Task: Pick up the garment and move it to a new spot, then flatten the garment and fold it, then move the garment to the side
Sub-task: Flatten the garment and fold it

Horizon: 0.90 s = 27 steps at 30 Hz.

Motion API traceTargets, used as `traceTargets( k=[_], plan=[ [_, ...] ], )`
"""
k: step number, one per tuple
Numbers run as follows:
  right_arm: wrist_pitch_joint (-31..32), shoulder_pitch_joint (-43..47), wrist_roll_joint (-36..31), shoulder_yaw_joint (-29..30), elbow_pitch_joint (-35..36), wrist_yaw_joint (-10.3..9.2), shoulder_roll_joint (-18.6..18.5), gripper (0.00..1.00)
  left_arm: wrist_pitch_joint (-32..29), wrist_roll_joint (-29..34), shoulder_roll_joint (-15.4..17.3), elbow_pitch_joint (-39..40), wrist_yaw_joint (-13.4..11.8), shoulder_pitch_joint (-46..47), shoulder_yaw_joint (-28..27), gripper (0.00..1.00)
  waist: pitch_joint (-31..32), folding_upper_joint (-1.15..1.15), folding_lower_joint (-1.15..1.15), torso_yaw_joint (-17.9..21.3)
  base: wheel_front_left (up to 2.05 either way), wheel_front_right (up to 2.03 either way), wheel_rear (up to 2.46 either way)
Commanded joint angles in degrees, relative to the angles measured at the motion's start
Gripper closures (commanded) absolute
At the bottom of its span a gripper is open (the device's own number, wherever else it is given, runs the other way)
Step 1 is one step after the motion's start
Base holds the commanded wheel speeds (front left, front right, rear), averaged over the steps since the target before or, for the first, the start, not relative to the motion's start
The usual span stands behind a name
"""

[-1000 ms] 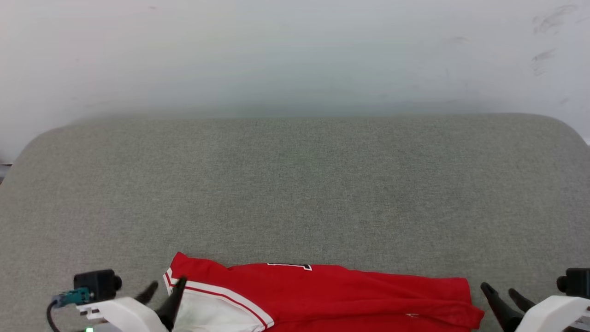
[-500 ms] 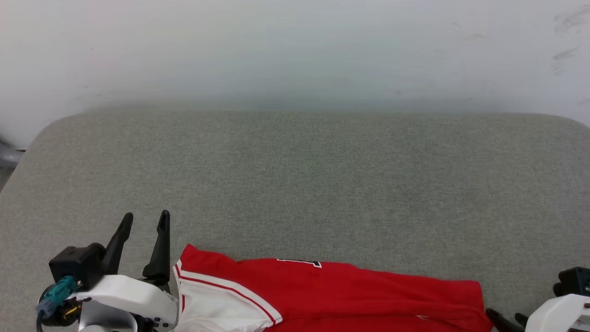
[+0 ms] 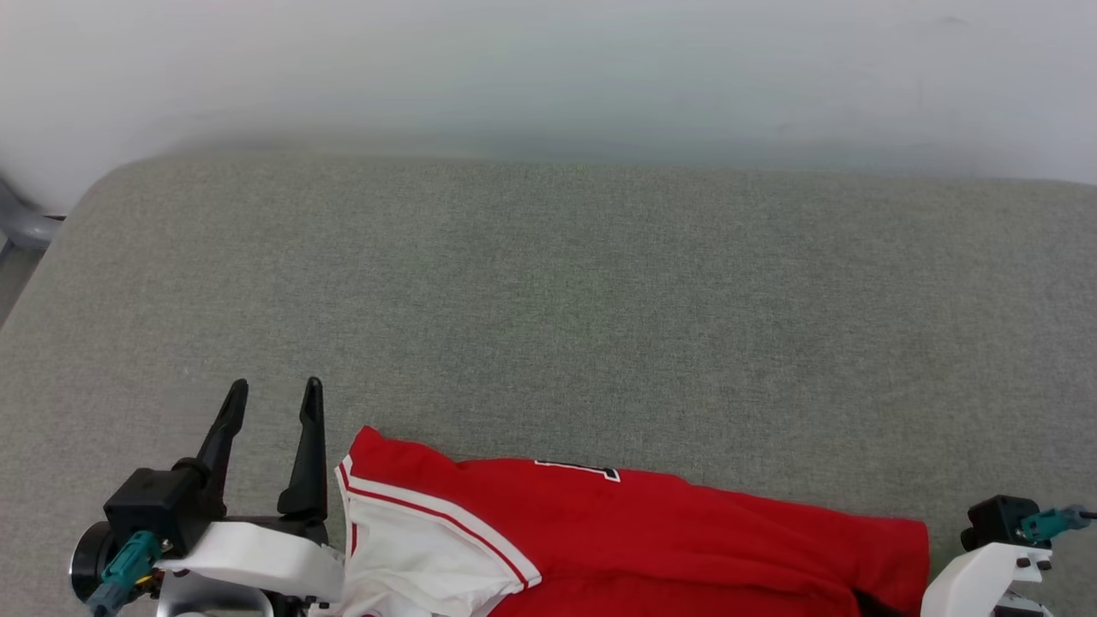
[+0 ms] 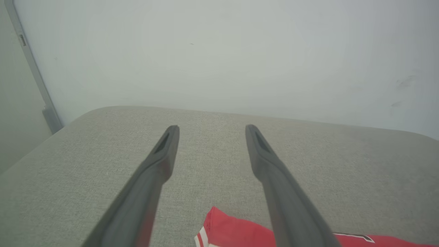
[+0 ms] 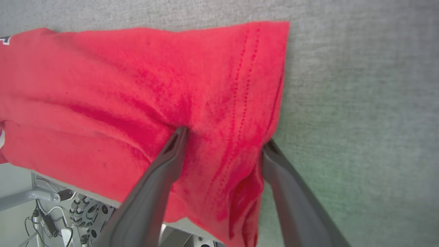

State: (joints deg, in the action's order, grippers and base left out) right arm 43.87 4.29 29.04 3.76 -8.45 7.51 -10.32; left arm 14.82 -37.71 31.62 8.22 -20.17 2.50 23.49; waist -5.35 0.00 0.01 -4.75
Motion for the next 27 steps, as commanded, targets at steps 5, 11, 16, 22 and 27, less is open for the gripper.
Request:
traceTargets(
  k=[5, 11, 16, 22, 27],
  plan=[
    [-0.2, -1.6, 1.1, -2.5, -3.6, -0.03, 0.7, 1.00, 0.4, 1.5, -0.9, -0.3, 0.5, 0.0, 0.1, 0.00, -0.8, 0.00, -0.01, 0.0, 0.00, 0.00, 0.00],
    [-1.5, -3.3, 1.8, -2.9, -3.5, -0.05, -1.1, 1.00, 0.4, 2.3, -0.9, -1.2, 0.8, -0.2, 0.2, 0.00, 0.1, 0.00, -0.01, 0.6, 0.00, 0.00, 0.00],
    [-2.4, -4.0, 2.1, -1.3, -2.7, -0.07, -2.8, 1.00, 0.2, 2.6, -0.5, -1.9, 0.4, -1.4, 0.5, 0.00, 1.9, 0.00, -0.01, 1.5, 0.00, 0.00, 0.00],
    [-1.8, -3.7, 1.7, 2.9, -3.1, -0.06, -4.1, 1.00, -0.5, 2.7, -0.2, -2.0, -0.1, -2.5, 1.2, 0.00, 4.0, 0.00, -0.01, 2.9, 0.00, 0.00, 0.00],
    [-1.2, -3.1, 1.0, 9.0, -3.2, -0.06, -5.3, 1.00, -1.1, 2.9, 0.0, -1.7, -0.5, -3.3, 1.5, 0.00, 5.2, 0.00, -0.01, 4.0, 0.00, 0.00, 0.00]
  ],
)
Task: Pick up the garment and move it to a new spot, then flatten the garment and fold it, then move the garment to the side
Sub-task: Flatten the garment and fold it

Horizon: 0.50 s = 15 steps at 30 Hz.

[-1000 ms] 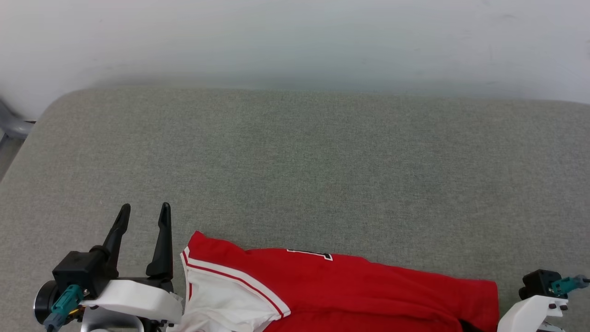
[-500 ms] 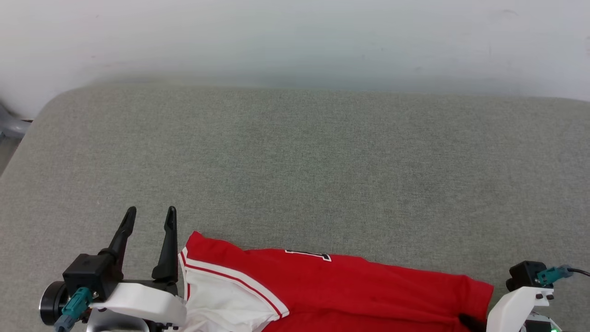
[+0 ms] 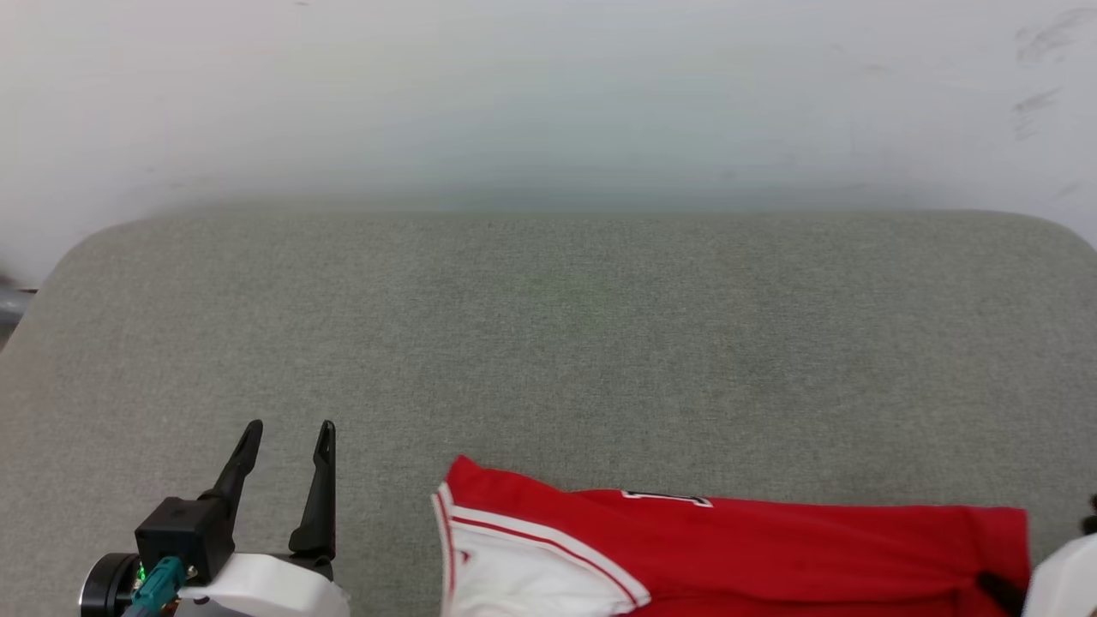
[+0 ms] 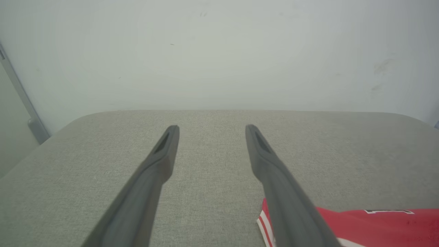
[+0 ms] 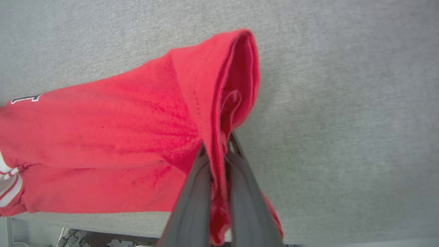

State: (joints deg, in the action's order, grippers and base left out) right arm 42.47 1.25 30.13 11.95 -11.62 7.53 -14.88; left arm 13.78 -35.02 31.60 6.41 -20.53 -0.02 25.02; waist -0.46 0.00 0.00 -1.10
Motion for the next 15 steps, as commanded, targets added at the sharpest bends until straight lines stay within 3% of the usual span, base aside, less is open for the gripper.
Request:
traceTargets(
  k=[1, 4, 8, 11, 15],
  plan=[
    [0.3, 0.1, -0.1, 2.2, 0.0, -0.09, -0.7, 1.00, -0.2, 0.2, 0.2, 0.1, -0.1, -0.9, 0.1, 0.00, 0.5, 0.00, 0.00, 0.6, 0.00, 0.00, 0.00],
    [1.4, 0.1, 0.3, 5.8, 0.5, -0.09, -0.2, 1.00, -0.4, 0.3, 0.4, 0.2, -0.3, -0.8, 0.2, 0.00, 0.9, 0.00, 0.00, 1.0, 0.00, 0.00, 0.00],
    [5.4, -1.1, 4.8, 8.8, 1.4, -0.07, 3.1, 1.00, -0.7, 0.3, 0.5, 0.1, -0.5, -0.8, 0.5, 0.00, 1.2, 0.00, 0.00, 1.4, 0.00, 0.00, 0.00],
    [10.6, -1.7, 11.9, 9.4, 2.5, -0.06, 7.8, 1.00, -0.8, 0.2, 0.5, 0.0, -0.3, -0.6, 0.7, 0.00, 1.4, 0.00, 0.00, 1.3, 0.00, 0.00, 0.00],
    [16.6, -1.7, 22.1, 9.0, 4.5, -0.07, 11.2, 1.00, -1.3, 0.2, 0.4, -0.1, 0.1, 0.1, 1.2, 0.00, 1.5, 0.00, 0.00, 0.4, 0.00, 0.00, 0.00]
  ],
)
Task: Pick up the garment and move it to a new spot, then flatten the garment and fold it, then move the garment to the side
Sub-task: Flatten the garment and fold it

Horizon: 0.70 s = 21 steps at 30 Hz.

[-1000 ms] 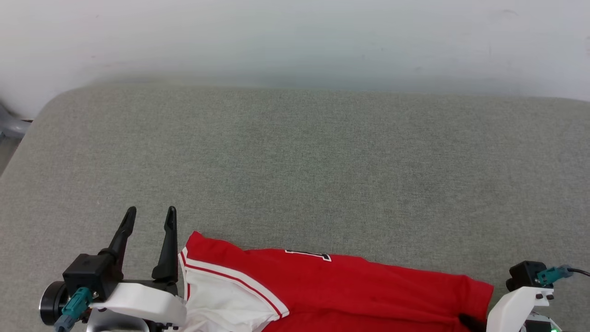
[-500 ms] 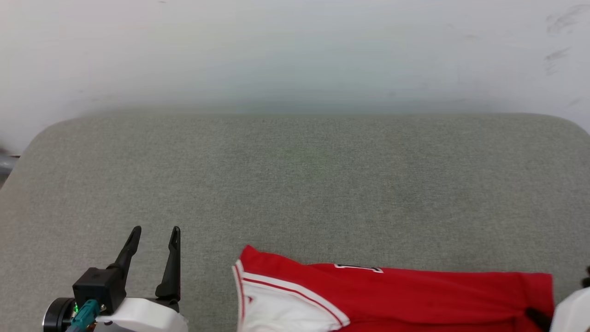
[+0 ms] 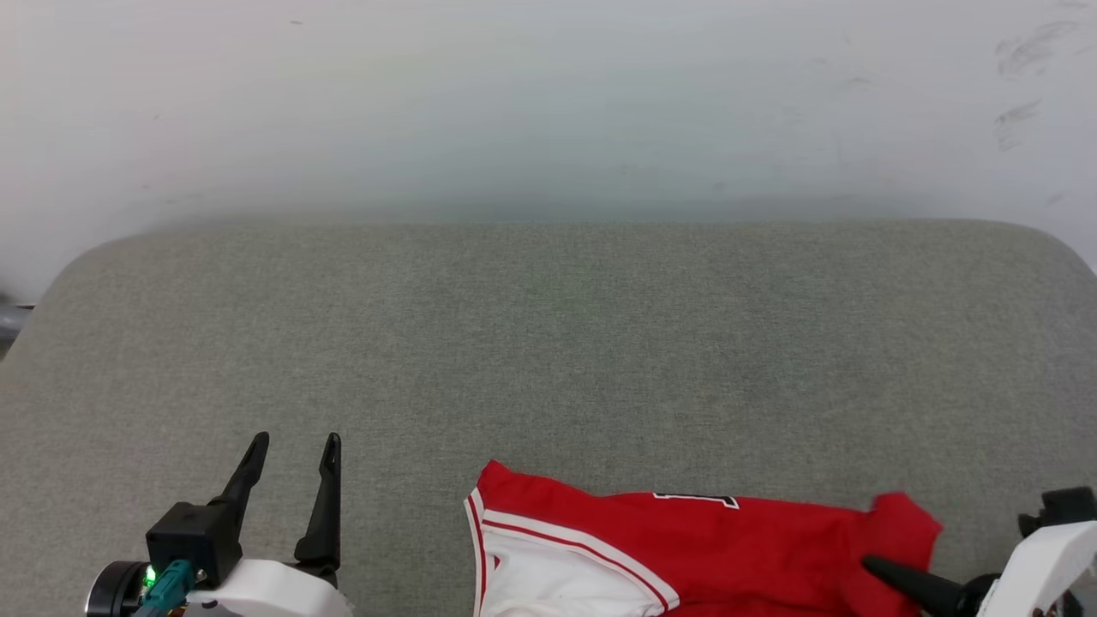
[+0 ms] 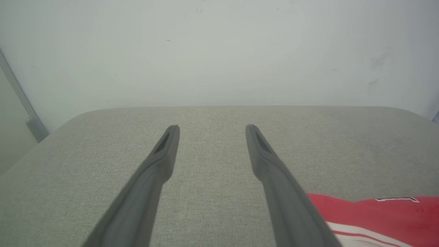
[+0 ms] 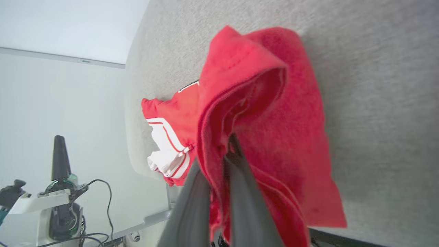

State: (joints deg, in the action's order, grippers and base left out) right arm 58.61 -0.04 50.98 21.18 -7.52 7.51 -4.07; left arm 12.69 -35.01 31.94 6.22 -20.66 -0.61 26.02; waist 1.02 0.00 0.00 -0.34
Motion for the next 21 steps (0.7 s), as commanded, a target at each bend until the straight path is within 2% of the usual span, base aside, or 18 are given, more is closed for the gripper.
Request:
traceTargets(
  k=[1, 4, 9, 15, 21],
  plan=[
    [1.5, -0.4, 3.9, -0.7, 0.6, -0.05, 0.8, 1.00, -0.2, 0.2, 0.1, 0.1, 0.3, 0.8, 0.3, 0.00, 0.0, 0.00, 0.00, -0.6, 0.00, 0.00, 0.00],
    [3.3, -0.2, 12.9, -3.5, -0.1, -0.04, 1.3, 1.00, -0.4, 0.3, 0.1, 0.2, 0.4, 1.2, 0.5, 0.00, -0.3, 0.00, 0.00, -1.8, 0.00, 0.00, 0.00],
    [-0.1, 0.0, 25.1, -13.4, -2.2, -0.04, 1.2, 1.00, -0.8, 0.6, 0.0, 0.3, 1.0, 2.6, 1.0, 0.00, -1.2, 0.00, 0.00, -4.3, 0.00, 0.00, 0.00],
    [-5.7, -2.3, 30.2, -24.7, -2.6, -0.04, 1.2, 1.00, -0.3, 1.1, -0.9, 0.2, 1.6, 5.1, 1.4, 0.00, -4.3, 0.00, 0.00, -7.4, 0.00, 0.00, 0.00],
    [-11.5, -5.8, 30.0, -32.2, -5.0, -0.04, 1.2, 1.00, 0.8, 1.4, -2.9, -1.0, 2.9, 7.6, 1.9, 0.00, -7.8, 0.00, 0.00, -10.0, 0.00, 0.00, 0.00]
  ],
)
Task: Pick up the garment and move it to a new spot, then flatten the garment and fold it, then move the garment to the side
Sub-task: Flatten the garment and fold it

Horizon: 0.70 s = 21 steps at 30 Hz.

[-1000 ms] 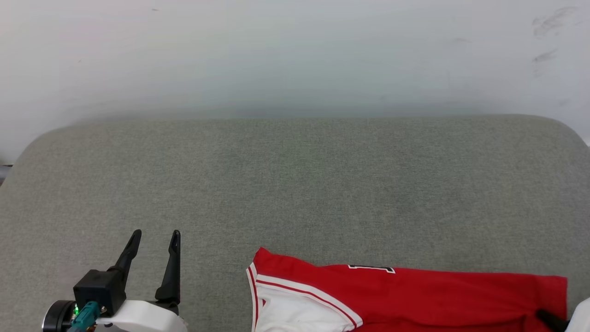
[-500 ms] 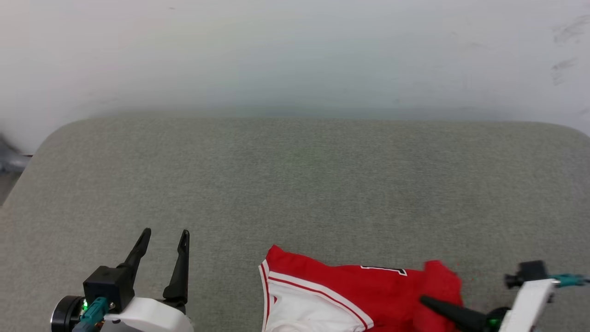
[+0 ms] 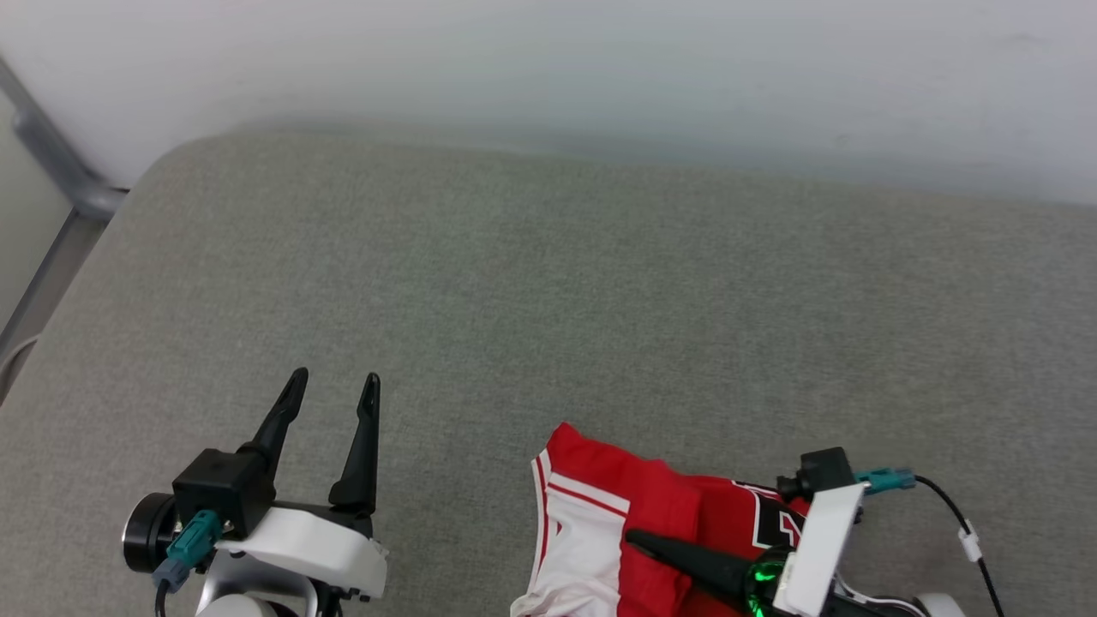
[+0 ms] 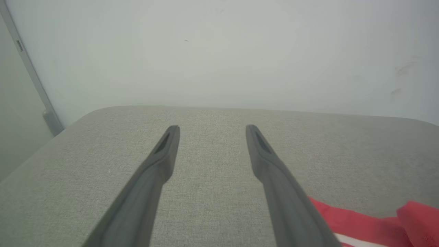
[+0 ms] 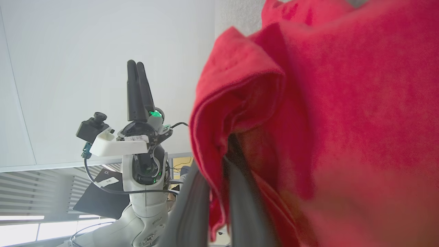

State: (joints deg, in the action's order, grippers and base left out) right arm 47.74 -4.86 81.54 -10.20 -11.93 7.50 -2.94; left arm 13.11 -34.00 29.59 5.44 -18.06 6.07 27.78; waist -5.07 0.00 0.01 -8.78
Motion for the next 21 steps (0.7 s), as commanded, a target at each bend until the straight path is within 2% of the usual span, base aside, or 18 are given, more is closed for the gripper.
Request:
traceTargets(
  k=[1, 9, 11, 12, 17, 18, 21],
  plan=[
    [-0.7, -1.0, -0.5, -0.8, -0.6, -0.03, 0.1, 1.00, 0.4, 0.4, -0.6, -0.3, 0.3, 0.9, 0.1, 0.00, -1.7, 0.00, -0.01, -1.5, 0.00, 0.00, 0.00],
    [-7.1, -3.8, -4.0, -4.7, -5.1, -0.03, 0.1, 1.00, 1.6, 1.0, -2.5, -2.7, 1.8, 2.8, -0.4, 0.00, -4.2, 0.00, -0.01, -2.9, 0.00, 0.00, 0.00],
    [-8.0, -4.0, -4.1, -5.4, -5.6, -0.03, 0.1, 0.56, 1.8, 1.1, -2.8, -3.2, 1.9, 2.9, -0.7, 0.00, -4.2, 0.00, -0.01, -2.8, 0.00, 0.00, 0.00],
    [-8.6, -4.3, -4.8, -5.7, -5.7, -0.03, 0.1, 0.00, 1.8, 1.2, -2.9, -3.3, 2.0, 2.8, -0.9, 0.00, -4.1, 0.00, -0.01, -2.7, 0.00, 0.00, 0.00],
    [-10.4, -4.8, -6.9, -6.6, -3.4, -0.03, -0.5, 0.00, 1.9, 1.5, -3.1, -4.3, 2.4, 2.1, -1.2, 0.00, -2.6, 0.00, -0.01, -1.7, 0.00, 0.00, 0.00],
    [-12.4, -4.5, -8.7, -7.0, 0.0, -0.03, -1.4, 0.00, 1.9, 1.6, -2.8, -4.5, 2.5, 1.6, -1.3, 0.00, -1.4, 0.00, -0.01, -0.8, 0.00, 0.00, 0.00],
    [-16.4, -4.3, -12.8, -7.0, 4.0, -0.03, -3.1, 0.00, 1.9, 1.6, -2.5, -4.5, 2.3, 1.2, -1.3, 0.00, -0.3, 0.00, -0.01, 0.4, 0.00, 0.00, 0.00]
  ],
)
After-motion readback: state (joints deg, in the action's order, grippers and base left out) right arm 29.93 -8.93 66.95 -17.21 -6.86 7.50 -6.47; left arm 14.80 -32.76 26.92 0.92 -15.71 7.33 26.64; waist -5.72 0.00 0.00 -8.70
